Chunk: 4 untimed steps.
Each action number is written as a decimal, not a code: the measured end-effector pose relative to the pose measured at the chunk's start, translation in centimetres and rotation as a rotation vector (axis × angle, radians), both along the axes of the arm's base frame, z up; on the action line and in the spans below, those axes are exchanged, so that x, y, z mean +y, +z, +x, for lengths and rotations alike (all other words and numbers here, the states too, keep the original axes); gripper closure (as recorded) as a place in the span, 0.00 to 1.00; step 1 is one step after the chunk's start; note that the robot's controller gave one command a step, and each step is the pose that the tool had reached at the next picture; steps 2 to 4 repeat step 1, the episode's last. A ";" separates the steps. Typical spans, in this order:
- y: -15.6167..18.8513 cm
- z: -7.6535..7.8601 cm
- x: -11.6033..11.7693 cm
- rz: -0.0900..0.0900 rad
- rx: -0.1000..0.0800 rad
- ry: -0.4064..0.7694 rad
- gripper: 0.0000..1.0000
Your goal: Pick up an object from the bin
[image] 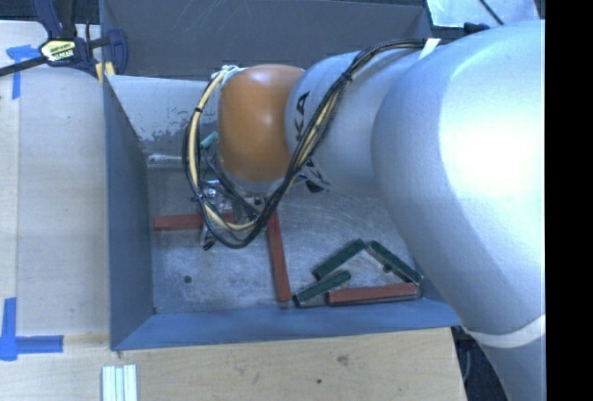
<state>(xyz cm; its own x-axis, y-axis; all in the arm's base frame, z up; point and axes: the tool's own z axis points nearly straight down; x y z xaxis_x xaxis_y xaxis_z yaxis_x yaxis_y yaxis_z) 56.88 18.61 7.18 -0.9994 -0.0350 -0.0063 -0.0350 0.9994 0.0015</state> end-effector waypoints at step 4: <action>13.8 1.1 -4.6 0.000 -0.006 -0.055 1.00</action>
Offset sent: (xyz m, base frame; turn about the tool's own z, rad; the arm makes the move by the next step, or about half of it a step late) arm 0.0082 -0.0440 0.1326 0.0516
